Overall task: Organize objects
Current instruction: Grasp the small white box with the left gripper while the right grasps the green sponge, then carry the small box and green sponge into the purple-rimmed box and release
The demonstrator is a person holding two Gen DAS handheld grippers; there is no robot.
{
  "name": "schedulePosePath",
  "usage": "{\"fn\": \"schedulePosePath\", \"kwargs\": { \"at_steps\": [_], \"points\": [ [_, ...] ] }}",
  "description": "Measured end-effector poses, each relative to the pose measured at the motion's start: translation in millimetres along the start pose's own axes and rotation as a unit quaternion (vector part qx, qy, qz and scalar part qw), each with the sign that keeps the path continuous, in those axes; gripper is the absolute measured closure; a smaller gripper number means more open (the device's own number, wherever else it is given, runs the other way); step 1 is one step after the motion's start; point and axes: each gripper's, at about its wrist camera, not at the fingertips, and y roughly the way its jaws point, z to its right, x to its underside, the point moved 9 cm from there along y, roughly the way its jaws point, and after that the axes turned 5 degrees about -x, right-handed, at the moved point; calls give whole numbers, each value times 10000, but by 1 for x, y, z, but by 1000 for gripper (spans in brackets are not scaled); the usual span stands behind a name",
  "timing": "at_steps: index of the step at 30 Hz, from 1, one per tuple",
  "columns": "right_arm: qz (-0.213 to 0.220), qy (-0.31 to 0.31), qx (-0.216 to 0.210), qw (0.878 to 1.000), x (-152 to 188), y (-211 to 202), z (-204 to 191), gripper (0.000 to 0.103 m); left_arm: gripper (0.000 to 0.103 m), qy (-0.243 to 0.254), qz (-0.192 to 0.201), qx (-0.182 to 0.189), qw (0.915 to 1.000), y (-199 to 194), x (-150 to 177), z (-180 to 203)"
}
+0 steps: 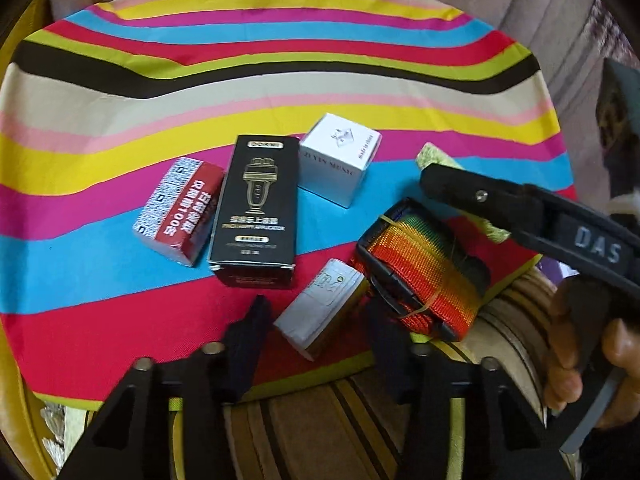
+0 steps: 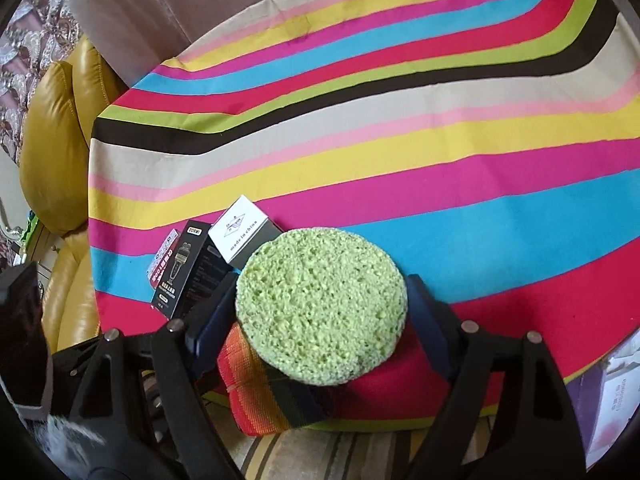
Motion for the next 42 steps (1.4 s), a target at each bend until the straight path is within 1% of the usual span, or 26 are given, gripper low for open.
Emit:
{"fn": "schedulePosePath", "kwargs": {
  "at_steps": [3, 4, 8, 12, 18, 23, 28, 29, 31, 35, 42],
  "points": [
    [25, -16, 4, 10000, 1, -4, 2, 20, 69, 17, 0, 25, 10000, 0, 2, 1],
    [29, -10, 8, 10000, 2, -5, 3, 20, 75, 3, 18, 75, 10000, -2, 3, 2],
    [87, 29, 33, 10000, 4, -11, 7, 20, 75, -119, 147, 50, 9998, -12, 8, -2],
    [192, 112, 45, 9997, 7, -23, 16, 20, 75, -299, 332, 167, 9989, -31, 16, 2],
    [312, 205, 44, 9993, 12, -42, 27, 20, 75, -404, 636, 303, 9967, -58, 22, 23],
    [421, 438, 23, 9982, 19, -61, 45, 20, 75, -202, 693, 481, 9962, -61, 20, 52],
    [562, 797, -17, 9952, 19, -83, 67, 20, 75, 19, 669, 784, 9947, -61, 16, 89],
    [607, 812, 22, 9948, 19, -88, 70, 20, 75, 66, 651, 872, 9940, -60, 14, 98],
    [719, 862, 101, 9936, 19, -103, 81, 20, 75, 179, 639, 923, 9935, -58, 13, 110],
    [802, 1033, 278, 9910, 24, -125, 107, 20, 75, 325, 613, 1100, 9915, -57, 10, 131],
    [899, 1367, 775, 9835, 51, -175, 168, 20, 75, 700, 551, 1390, 9863, -57, 9, 175]
  ]
}}
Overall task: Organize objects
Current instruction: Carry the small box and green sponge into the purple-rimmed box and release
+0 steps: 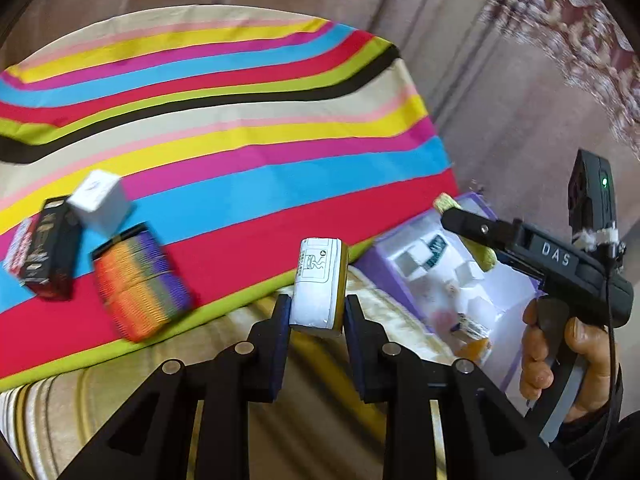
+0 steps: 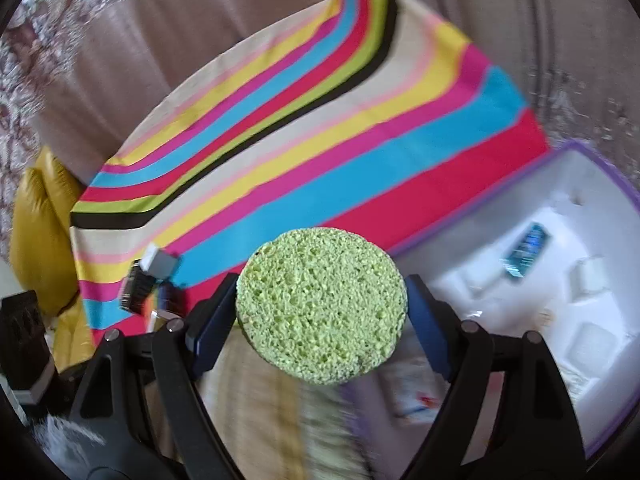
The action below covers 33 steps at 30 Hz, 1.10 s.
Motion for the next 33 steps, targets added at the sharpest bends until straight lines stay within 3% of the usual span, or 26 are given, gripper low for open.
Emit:
{"fn": "schedulePosePath", "kwargs": {
  "at_steps": [6, 13, 22, 26, 33],
  "points": [
    [150, 240, 622, 9977, -2, -40, 67, 20, 75, 423, -100, 313, 9986, 12, -2, 46],
    [323, -28, 1422, 9893, -5, -68, 106, 20, 75, 1042, -252, 664, 9920, 20, 5, 98],
    [303, 2, 1935, 9806, 5, -81, 142, 19, 73, 2005, -622, 1093, 9716, 32, 31, 158],
    [281, 65, 2022, 9789, 7, -83, 150, 19, 59, 1869, -731, 1189, 9724, 35, 33, 155],
    [326, -109, 2051, 9781, 3, -83, 137, 17, 54, 1044, -561, 1309, 9843, 29, 18, 127]
  ]
}}
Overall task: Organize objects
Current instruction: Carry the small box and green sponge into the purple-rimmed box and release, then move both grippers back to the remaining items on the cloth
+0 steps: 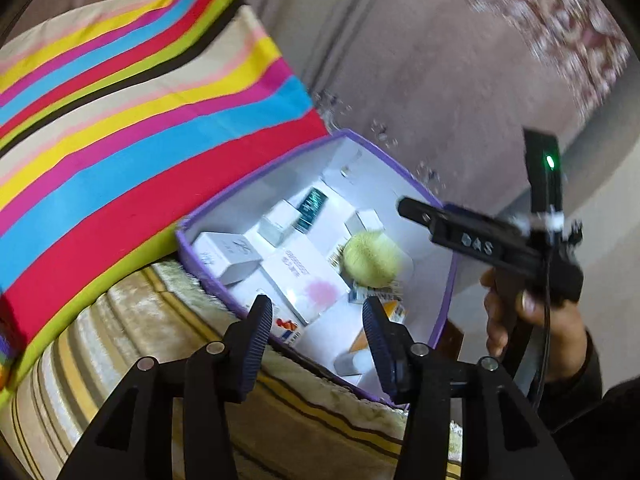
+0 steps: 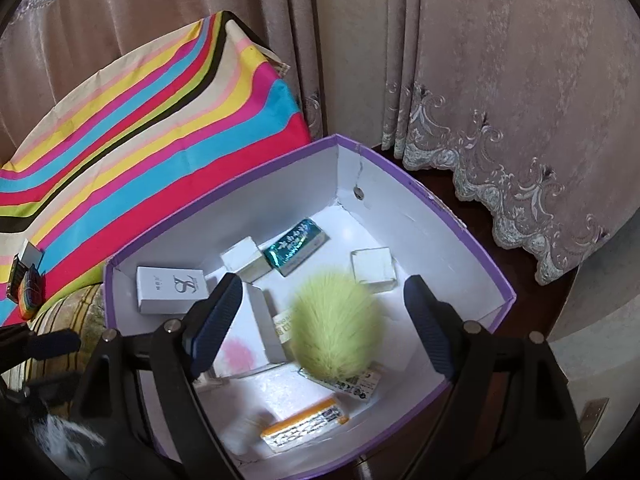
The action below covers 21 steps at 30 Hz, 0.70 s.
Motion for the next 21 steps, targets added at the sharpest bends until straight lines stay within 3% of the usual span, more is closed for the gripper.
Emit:
{"fn": "schedulePosePath", "kwargs": {
  "at_steps": [9, 21],
  "points": [
    [85, -182, -366, 9991, -9, -1, -44, 15, 54, -1008, 517, -350, 9929, -34, -3, -62],
    [-196, -744, -1303, 9885, 8, -4, -150, 13, 49, -2223, 1048, -853, 9656, -87, 26, -144]
  ]
}}
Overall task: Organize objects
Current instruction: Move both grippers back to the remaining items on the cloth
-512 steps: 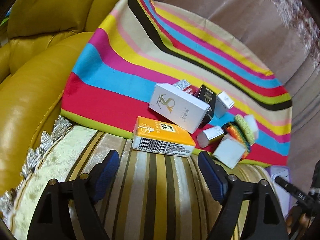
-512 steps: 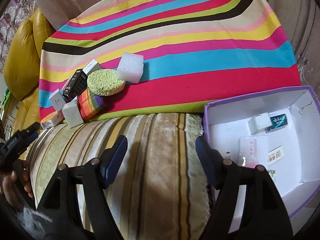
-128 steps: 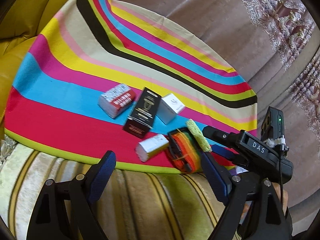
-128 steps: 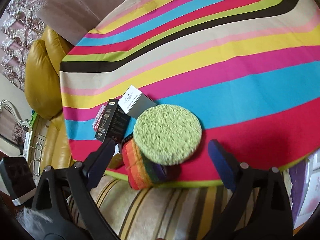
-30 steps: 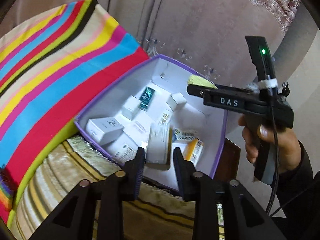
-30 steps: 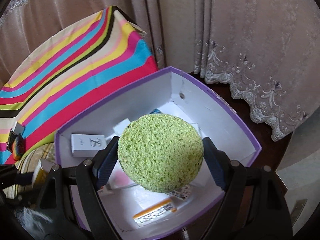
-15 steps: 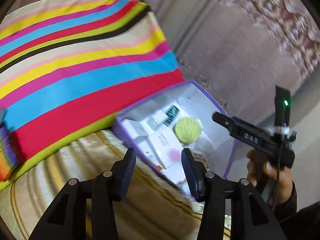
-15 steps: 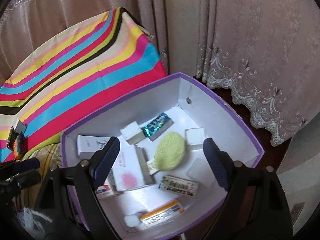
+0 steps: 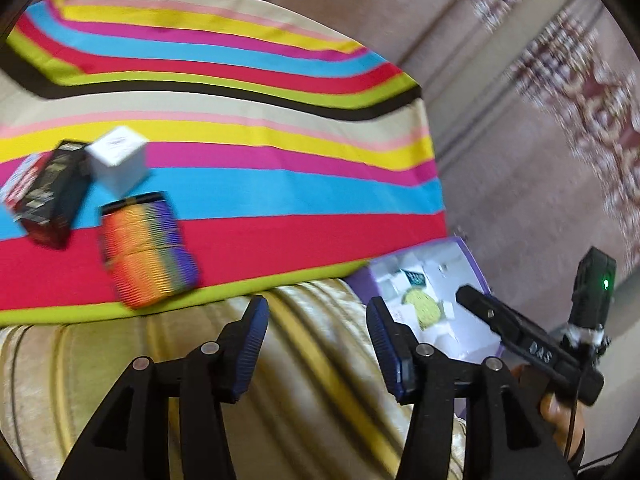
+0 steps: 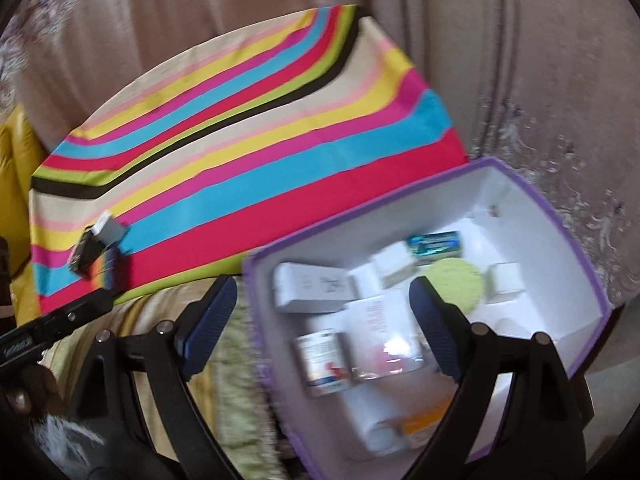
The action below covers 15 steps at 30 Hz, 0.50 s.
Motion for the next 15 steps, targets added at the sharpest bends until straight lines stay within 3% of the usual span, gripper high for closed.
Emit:
{"fn": "schedulePosePath", "kwargs": {
  "at_steps": [15],
  "points": [
    [-455, -975, -538, 9927, 19, 30, -105, 13, 44, -1142, 565, -512, 9905, -55, 5, -99]
  ]
}}
